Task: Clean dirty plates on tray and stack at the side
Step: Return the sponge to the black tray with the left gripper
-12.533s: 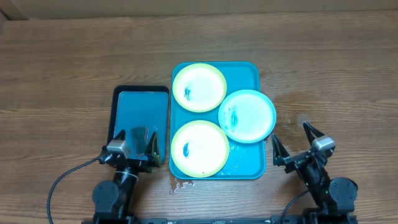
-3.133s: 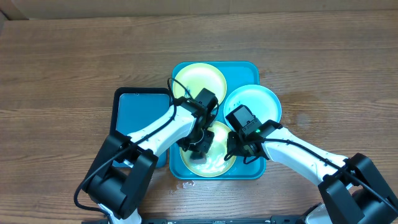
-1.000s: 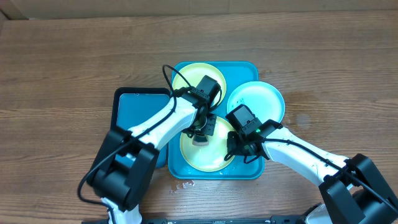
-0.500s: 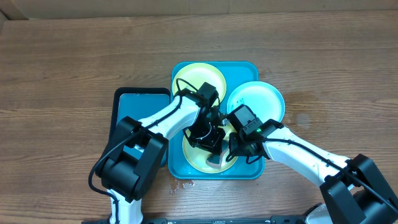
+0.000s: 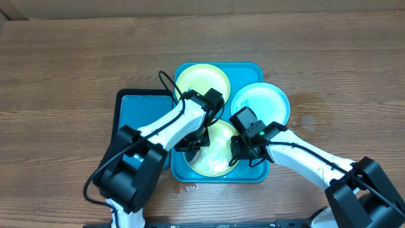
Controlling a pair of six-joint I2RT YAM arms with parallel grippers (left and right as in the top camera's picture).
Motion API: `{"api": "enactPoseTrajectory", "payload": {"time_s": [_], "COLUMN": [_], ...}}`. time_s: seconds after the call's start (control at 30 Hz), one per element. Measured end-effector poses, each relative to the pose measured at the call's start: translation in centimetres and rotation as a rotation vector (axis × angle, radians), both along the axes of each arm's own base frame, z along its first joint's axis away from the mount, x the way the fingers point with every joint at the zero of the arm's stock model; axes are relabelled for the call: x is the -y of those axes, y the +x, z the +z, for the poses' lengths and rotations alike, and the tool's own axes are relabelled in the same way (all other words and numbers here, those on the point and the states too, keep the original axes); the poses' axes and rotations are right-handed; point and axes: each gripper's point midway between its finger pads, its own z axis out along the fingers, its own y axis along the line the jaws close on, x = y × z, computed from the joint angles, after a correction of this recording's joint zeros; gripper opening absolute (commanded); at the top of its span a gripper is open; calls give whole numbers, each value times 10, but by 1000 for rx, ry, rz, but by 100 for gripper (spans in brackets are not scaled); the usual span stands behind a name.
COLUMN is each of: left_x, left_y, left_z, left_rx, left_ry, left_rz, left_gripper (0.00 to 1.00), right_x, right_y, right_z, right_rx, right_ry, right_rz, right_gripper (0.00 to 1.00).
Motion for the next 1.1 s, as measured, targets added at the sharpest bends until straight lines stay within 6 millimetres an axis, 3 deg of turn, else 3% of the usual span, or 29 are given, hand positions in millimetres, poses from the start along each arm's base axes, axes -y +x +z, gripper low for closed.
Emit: {"api": "enactPoseTrajectory", "payload": {"time_s": [0.1,0.2,0.3,0.4,0.5,0.57,0.63,0.77,0.87,0.9,0.93,1.1], "left_x": [-7,-24,-48,-79,-103,-114,-123,-127,-124,-123,-122,-118], "left_y": [5,21,32,38,51,57,54,40,38,35,33,24], "left_z": [17,60,98,119,112,96,73,39,36,37,38,67], "left_rx": [70,221,342,404,426,411,353,219,190,180,169,170], "left_ry": [13,4,-6,11,16,-1,-24,-68,-103,-111,-118,-148], "left_rz": [13,24,42,102,172,194,211,206,188,180,175,161], "left_gripper": [4,4,4,4,4,12,14,40,63,75,100,100], "right_x": [0,4,5,3,2,2,2,5,11,14,18,29], "right_y": [0,-1,-1,1,1,1,1,-3,-10,-12,-14,-7], "right_z": [0,-1,-1,0,0,0,0,-1,1,2,4,26], "right_rx": [-2,-4,-2,4,5,4,1,-19,-56,-67,-77,-66], "right_ry": [-1,-19,-21,-14,-8,-6,-6,-15,-44,-60,-79,-163], "right_rz": [1,-4,-4,-3,-9,-16,-20,-29,-33,-35,-37,-45], "right_gripper": [4,4,4,4,4,4,4,4,4,4,4,4]}}
